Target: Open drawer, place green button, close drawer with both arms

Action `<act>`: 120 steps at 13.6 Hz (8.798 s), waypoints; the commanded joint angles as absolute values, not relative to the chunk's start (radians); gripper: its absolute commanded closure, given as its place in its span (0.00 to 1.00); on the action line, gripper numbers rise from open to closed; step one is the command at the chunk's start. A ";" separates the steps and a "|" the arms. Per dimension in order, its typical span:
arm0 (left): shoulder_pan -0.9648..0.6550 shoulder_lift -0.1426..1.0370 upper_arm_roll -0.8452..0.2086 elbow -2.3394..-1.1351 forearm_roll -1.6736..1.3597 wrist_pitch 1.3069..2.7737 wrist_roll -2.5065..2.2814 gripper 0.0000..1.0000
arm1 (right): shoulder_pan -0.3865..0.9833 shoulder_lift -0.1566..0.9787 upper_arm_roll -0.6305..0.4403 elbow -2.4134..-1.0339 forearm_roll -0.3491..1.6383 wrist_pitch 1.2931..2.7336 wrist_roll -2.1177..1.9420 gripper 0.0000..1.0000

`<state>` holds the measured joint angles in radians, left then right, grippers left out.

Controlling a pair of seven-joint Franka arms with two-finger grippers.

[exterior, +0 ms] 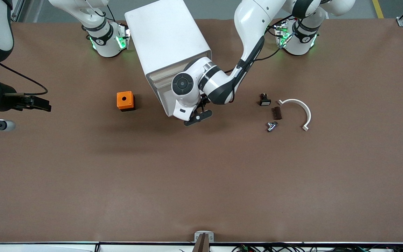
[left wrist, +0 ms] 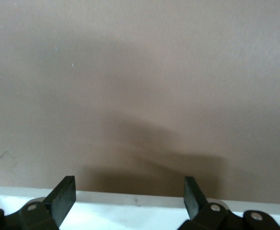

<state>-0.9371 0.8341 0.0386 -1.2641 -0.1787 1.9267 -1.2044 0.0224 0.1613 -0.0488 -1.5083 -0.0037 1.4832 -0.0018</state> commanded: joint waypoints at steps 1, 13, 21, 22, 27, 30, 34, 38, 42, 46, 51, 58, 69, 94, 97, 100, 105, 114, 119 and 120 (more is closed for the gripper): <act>-0.940 0.804 0.012 -1.321 -0.172 1.936 -1.221 0.01 | -0.018 0.164 -0.026 -1.490 -0.023 1.474 -0.037 0.00; -0.940 0.815 0.000 -1.344 -0.428 1.991 -1.220 0.01 | -0.018 0.166 -0.025 -1.438 -0.063 1.476 -0.029 0.00; -0.942 0.821 -0.002 -1.361 -0.603 1.991 -1.193 0.01 | -0.018 0.121 -0.025 -1.440 -0.046 1.489 -0.026 0.00; -0.942 0.824 -0.003 -1.361 -0.620 1.991 -1.189 0.01 | -0.018 0.112 -0.025 -1.456 -0.041 1.493 -0.026 0.00; -0.937 0.822 -0.009 -1.371 -0.623 1.990 -1.164 0.01 | -0.028 0.003 -0.026 -1.623 -0.032 1.606 -0.028 0.00; -0.928 0.810 -0.008 -1.367 -0.614 1.991 -1.167 0.00 | -0.026 -0.032 -0.026 -1.667 -0.032 1.637 -0.028 0.00; -0.885 0.755 0.014 -1.365 -0.598 1.990 -1.177 0.00 | -0.026 -0.054 -0.025 -1.683 -0.032 1.635 -0.028 0.00; -0.812 0.632 0.025 -1.368 -0.476 1.959 -1.177 0.01 | -0.026 -0.067 -0.026 -1.686 -0.032 1.629 -0.029 0.00; -0.718 0.496 0.023 -1.364 -0.365 1.807 -1.148 0.01 | -0.023 -0.103 -0.025 -1.730 -0.032 1.637 -0.029 0.00; -0.588 0.362 0.023 -1.362 -0.360 1.631 -0.950 0.01 | -0.025 -0.117 -0.025 -1.741 -0.032 1.635 -0.029 0.00; -0.445 0.232 0.023 -1.364 -0.309 1.410 -0.700 0.01 | -0.026 -0.152 -0.026 -1.738 -0.032 1.637 -0.037 0.00; -0.276 0.140 0.021 -1.370 -0.170 1.215 -0.393 0.01 | -0.029 -0.149 -0.029 -1.741 -0.032 1.652 -0.041 0.00; -0.095 0.104 0.023 -1.397 -0.057 1.193 -0.184 0.01 | -0.028 -0.149 -0.029 -1.750 -0.031 1.660 -0.040 0.00; -0.031 -0.060 0.011 -1.793 -0.028 1.782 -0.046 0.01 | -0.028 -0.156 -0.031 -1.750 0.025 1.644 -0.041 0.00; -0.029 0.011 0.011 -1.706 -0.026 1.784 -0.046 0.01 | -0.028 -0.156 -0.031 -1.750 0.025 1.644 -0.041 0.00; -0.032 0.020 0.012 -1.689 -0.023 1.786 -0.035 0.01 | -0.028 -0.156 -0.031 -1.750 0.025 1.644 -0.041 0.00; -0.046 0.025 0.012 -1.649 -0.021 1.783 -0.041 0.00 | -0.028 -0.156 -0.031 -1.750 0.025 1.641 -0.040 0.00; -0.046 0.025 -0.026 -1.551 -0.023 1.640 -0.074 0.00 | -0.029 -0.156 -0.031 -1.750 0.034 1.631 -0.037 0.00; -0.048 0.087 -0.026 -1.445 -0.021 1.611 -0.071 0.00 | -0.029 -0.155 -0.031 -1.749 0.043 1.632 -0.038 0.00; -0.046 0.087 -0.026 -1.447 -0.021 1.609 -0.071 0.00 | -0.029 -0.156 -0.032 -1.749 0.043 1.632 -0.038 0.00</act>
<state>-0.0468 0.0546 -0.0209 -1.5034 -0.0474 1.6420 -0.0630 -0.0089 -0.1336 -0.0430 -1.7356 0.0264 1.6349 -0.0285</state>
